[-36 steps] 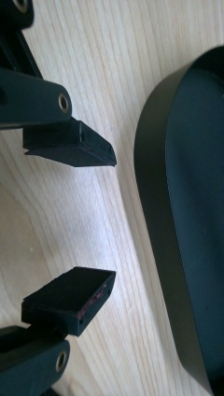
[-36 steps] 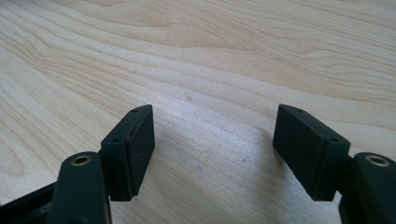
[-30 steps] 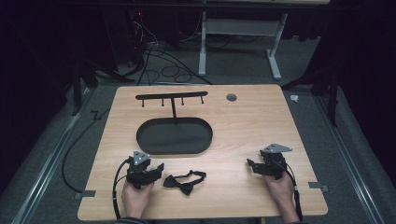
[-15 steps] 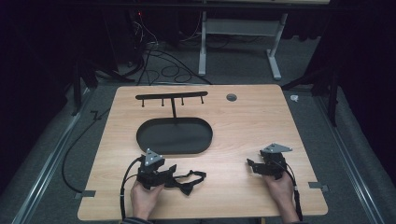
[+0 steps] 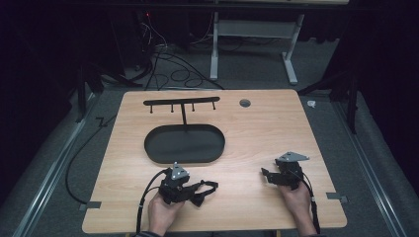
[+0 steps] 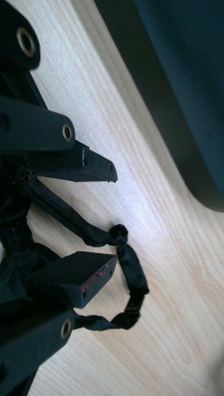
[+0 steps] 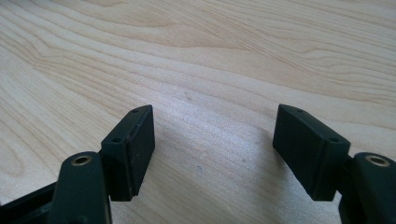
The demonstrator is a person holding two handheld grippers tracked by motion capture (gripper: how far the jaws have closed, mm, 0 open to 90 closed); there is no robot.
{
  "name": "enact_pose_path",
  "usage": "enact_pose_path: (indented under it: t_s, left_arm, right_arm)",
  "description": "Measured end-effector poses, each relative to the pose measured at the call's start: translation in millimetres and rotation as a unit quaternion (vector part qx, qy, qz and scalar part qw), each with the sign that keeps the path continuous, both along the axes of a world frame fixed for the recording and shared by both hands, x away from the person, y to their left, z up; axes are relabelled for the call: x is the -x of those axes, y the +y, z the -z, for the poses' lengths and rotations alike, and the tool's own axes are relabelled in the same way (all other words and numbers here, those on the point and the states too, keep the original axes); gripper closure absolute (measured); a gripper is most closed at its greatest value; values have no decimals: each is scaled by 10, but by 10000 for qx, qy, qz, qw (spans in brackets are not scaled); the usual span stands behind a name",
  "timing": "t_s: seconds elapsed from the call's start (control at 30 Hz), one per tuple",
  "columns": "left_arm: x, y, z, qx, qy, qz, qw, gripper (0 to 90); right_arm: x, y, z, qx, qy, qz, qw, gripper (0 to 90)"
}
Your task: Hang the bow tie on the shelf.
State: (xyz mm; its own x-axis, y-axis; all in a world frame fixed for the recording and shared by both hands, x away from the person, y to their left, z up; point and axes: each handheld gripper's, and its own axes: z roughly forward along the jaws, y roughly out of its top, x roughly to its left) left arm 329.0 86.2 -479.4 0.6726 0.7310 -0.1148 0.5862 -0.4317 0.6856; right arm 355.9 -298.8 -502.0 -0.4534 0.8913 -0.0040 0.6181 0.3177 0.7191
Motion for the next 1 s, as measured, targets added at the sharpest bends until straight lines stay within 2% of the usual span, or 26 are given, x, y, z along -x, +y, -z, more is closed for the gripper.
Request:
enact_pose_path:
  t_s: [0.2,0.23,0.33,0.43,0.5,0.83,1.0]
  left_arm:
    - [-11,-13,62,-135,38,29,9999,583]
    - [-7,-23,76,-249,-47,-2,9997,607]
    - [-9,-30,85,-285,-66,31,9996,631]
    - [-8,-54,112,-440,-85,76,9990,674]
    - [5,-63,118,-523,-214,117,9983,696]
    - [3,-58,119,-582,-282,266,9975,870]
    - [-3,-59,114,-611,-279,302,9973,877]
  right_arm:
    - [0,0,0,1,0,1,10000,311]
    - [0,0,0,2,0,1,10000,311]
    - [-1,-1,0,2,-7,-2,10000,311]
    - [-1,-1,0,0,-5,-3,10000,311]
    - [0,-1,0,-2,2,1,10000,311]
    - [-3,-6,1,-21,-8,0,10000,310]
    - [-2,-5,1,-15,-9,-2,10000,310]
